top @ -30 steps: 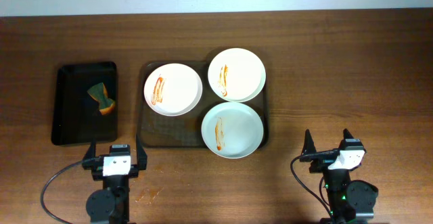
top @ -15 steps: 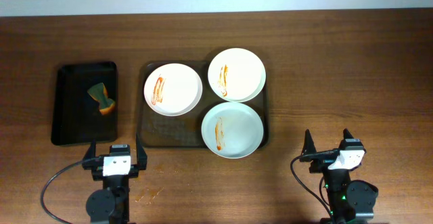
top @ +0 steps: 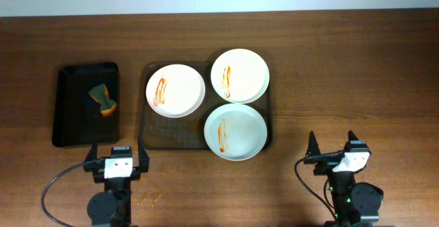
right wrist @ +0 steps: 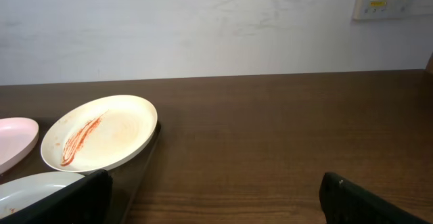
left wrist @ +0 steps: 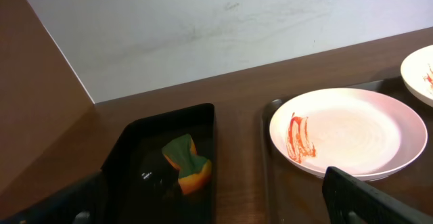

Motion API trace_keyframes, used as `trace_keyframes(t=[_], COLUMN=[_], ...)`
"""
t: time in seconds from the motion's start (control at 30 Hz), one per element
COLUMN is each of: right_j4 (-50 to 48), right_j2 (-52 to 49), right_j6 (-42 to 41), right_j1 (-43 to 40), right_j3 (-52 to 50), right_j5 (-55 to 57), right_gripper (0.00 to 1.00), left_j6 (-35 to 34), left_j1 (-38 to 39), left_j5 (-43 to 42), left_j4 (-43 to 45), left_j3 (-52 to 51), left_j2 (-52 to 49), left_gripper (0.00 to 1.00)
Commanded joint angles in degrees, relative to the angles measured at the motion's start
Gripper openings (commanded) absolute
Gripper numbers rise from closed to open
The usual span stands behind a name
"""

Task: Clean dirty plates on tray and stack at the side

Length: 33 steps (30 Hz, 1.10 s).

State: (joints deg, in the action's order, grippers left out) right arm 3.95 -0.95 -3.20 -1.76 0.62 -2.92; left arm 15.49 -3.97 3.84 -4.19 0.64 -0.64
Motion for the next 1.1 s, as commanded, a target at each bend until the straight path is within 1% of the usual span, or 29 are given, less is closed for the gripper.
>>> trace_keyframes(t=[0.0, 0.17, 0.23, 0.3, 0.37, 0.43, 0.47, 0.5, 0.53, 0.57, 0.63, 0.7, 0.73, 0.8, 0.83, 0.9, 0.93, 0.97, 1.0, 1.03, 1.07], right_j4=[0.0, 0.5, -1.2, -4.6, -5.5, -5.3, -5.2, -4.9, -4.9, -4.8, -4.8, -4.8, -4.7, -1.9, 1.1, 8.7, 15.8, 21.2, 27.5, 31.1, 34.5], right_j2=[0.2, 0.2, 0.2, 0.2, 0.2, 0.2, 0.2, 0.2, -0.4, -1.2, -6.2, -13.4, -18.9, -27.3, -32.2, -41.8, -48.9, -53.7, -60.4, -64.1, -68.8], right_j6=[-0.2, -0.2, -0.2, -0.2, -0.3, -1.2, -1.8, -1.7, -1.7, -1.7, -1.5, -1.5, -1.5, -1.5, -1.5, -1.5, -1.5, -1.5, -1.5, -1.5, -1.6], right_j1=[0.3, 0.3, 0.3, 0.3, 0.3, 0.3, 0.3, 0.2, 0.3, 0.2, 0.3, 0.3, 0.3, 0.3, 0.3, 0.3, 0.3, 0.3, 0.3, 0.3, 0.3], right_j3=[-0.3, -0.3, -0.3, -0.3, -0.1, 1.3, 3.0, 5.0, 7.5, 9.6, 15.5, 21.6, 25.8, 32.9, 37.2, 45.9, 52.7, 57.5, 63.3, 66.4, 69.5], right_j5=[1.2, 2.3, 1.7, -2.3, -5.6, -7.5, -7.5, -7.4, -7.4, -7.4, -7.4, -7.4, -7.6, -9.4, -10.0, -10.4, -10.4, -10.4, -10.7, -11.6, -15.4], right_gripper=[0.98, 0.98, 0.98, 0.98, 0.98, 0.98, 0.98, 0.98, 0.98, 0.98, 0.98, 0.98, 0.98, 0.98, 0.98, 0.98, 0.98, 0.99, 0.98, 0.98, 0.98], left_j6=[0.9, 0.9, 0.9, 0.9, 0.9, 0.9, -1.6, -7.4, -11.6, -12.1, -12.1, -12.1, -12.1, -12.1, -12.0, -12.0, -12.0, -12.0, -12.1, -12.1, -12.1], left_j1=[-0.2, -0.2, -0.2, -0.2, -0.2, -0.2, -0.2, -0.2, -0.2, -0.2, -0.2, -0.2, -0.2, -0.2, -0.2, -0.2, -0.2, -0.2, -0.2, -0.2, -0.2], left_j5=[0.4, 0.5, 0.5, 0.4, 0.2, -1.3, -1.5, -1.5, -1.5, -1.5, -1.5, -1.5, -1.5, -1.6, -2.4, -3.1, -3.8, -5.5, -6.9, -7.6, -9.4], left_j4=[-0.2, -0.2, -0.1, 1.1, -0.4, 3.0, 5.0, 8.3, 11.9, 14.8, 16.4, 16.4, 16.3, 14.8, 12.8, 2.9, -4.7, -11.4, -20.8, -29.4, -39.0], left_j3=[-0.1, -0.1, -0.1, -0.1, -0.1, -0.1, -0.1, 0.2, 1.3, 2.7, 9.7, 19.3, 24.0, 33.3, 38.2, 50.2, 58.4, 65.4, 74.8, 83.6, 92.1], left_j2=[0.2, 0.2, 0.2, 0.2, -0.1, -0.5, -0.5, -0.5, -1.2, -2.3, -7.7, -18.1, -23.4, -34.4, -40.4, -52.7, -60.7, -66.9, -74.7, -81.8, -89.2], left_gripper=[0.99, 0.99, 0.99, 0.99, 0.99, 0.99, 0.99, 0.99, 0.99, 0.99, 0.99, 0.99, 0.99, 0.99, 0.99, 0.99, 0.99, 0.99, 0.99, 0.99, 0.99])
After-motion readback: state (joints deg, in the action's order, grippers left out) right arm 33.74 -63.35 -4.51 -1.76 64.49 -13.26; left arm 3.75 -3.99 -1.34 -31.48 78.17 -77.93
